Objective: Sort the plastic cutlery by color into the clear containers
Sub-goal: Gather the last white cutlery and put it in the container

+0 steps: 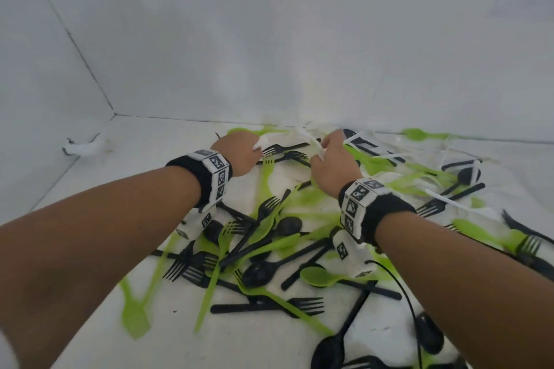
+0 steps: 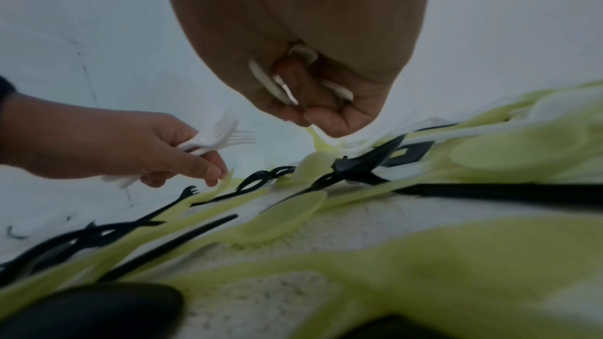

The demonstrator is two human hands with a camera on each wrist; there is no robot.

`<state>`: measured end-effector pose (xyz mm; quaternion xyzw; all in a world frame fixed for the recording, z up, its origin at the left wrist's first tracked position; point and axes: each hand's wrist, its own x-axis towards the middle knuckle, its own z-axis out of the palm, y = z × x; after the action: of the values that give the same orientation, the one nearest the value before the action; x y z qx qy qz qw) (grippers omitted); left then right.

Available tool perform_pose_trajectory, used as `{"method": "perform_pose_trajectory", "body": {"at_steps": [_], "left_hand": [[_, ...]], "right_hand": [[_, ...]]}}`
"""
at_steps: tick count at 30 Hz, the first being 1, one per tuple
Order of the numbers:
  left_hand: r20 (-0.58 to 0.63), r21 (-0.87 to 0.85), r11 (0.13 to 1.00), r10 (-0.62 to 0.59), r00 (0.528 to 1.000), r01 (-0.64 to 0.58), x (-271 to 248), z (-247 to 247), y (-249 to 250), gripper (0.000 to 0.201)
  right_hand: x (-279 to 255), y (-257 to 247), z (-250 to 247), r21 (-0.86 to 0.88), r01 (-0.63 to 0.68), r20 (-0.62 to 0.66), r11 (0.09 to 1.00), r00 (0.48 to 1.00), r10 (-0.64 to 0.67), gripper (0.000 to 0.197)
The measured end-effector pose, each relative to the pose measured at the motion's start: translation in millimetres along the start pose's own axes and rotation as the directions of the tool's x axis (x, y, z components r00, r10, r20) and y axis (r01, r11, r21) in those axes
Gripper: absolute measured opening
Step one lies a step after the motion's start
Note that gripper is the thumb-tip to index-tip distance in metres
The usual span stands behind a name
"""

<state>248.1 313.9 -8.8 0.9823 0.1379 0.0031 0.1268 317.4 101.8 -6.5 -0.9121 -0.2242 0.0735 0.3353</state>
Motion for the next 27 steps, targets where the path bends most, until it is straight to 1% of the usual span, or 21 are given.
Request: {"method": "perform_pose_trajectory", "body": {"at_steps": [1,3,5,8,10,12,15,19,21,25,26,27], "left_hand": [[0.033,0.071,0.997,0.011,0.999,-0.013,5.3,4.0,4.1,0.025],[0.073,0.193,0.981,0.003,0.997,-0.017,12.4,10.3,12.5,0.021],[0.074,0.242,0.970,0.006,0.997,-0.023,16.4,14.3,17.9,0.020],[0.080,0.165,0.986,0.001,0.997,-0.014,20.9,15.9,17.5,0.021],[0.127,0.088,0.996,-0.007,0.992,-0.005,22.7,13.6,15.4,0.027],[0.173,0.008,1.000,-0.012,0.985,0.011,22.7,10.2,14.8,0.025],[0.209,-0.066,0.997,-0.029,0.978,0.044,16.8,7.4,15.6,0.019],[0.198,-0.105,0.993,-0.035,0.980,0.057,3.6,8.5,15.0,0.019],[0.201,-0.137,0.990,-0.014,0.979,0.042,-2.9,7.8,15.1,0.020],[0.123,-0.192,0.981,0.019,0.992,0.005,-16.1,-5.3,17.5,0.035],[0.106,-0.191,0.982,0.022,0.994,-0.001,-19.2,-10.5,18.1,0.030],[0.097,-0.174,0.985,0.019,0.995,-0.002,-22.0,-16.1,17.7,0.020]], "right_hand": [[-0.2,3.3,-1.2,0.004,-0.014,-0.006,1.000,1.000,0.014,0.027],[0.4,9.5,-3.7,-0.044,-0.036,0.002,0.998,0.999,0.036,0.036],[4.4,16.7,-6.7,-0.094,-0.063,0.010,0.994,0.998,0.065,0.038],[15.3,27.0,-14.0,-0.185,-0.070,0.061,0.980,0.995,0.083,0.026],[22.4,32.4,-17.9,-0.228,-0.070,0.091,0.971,0.992,0.093,0.030],[28.7,34.3,-20.6,-0.254,-0.068,0.096,0.965,0.991,0.095,0.038],[37.3,35.0,-21.2,-0.333,-0.050,0.104,0.941,0.991,0.089,0.032],[46.5,35.4,-20.4,-0.447,-0.055,0.124,0.893,0.985,0.123,0.028],[49.6,34.4,-21.3,-0.507,-0.048,0.152,0.861,0.978,0.144,0.023],[54.4,35.5,-23.6,-0.550,-0.011,0.185,0.835,0.974,0.134,0.023],[55.1,36.7,-23.8,-0.551,-0.002,0.186,0.834,0.974,0.126,0.022],[56.1,38.4,-23.8,-0.549,0.000,0.182,0.836,0.976,0.120,0.019]]}}
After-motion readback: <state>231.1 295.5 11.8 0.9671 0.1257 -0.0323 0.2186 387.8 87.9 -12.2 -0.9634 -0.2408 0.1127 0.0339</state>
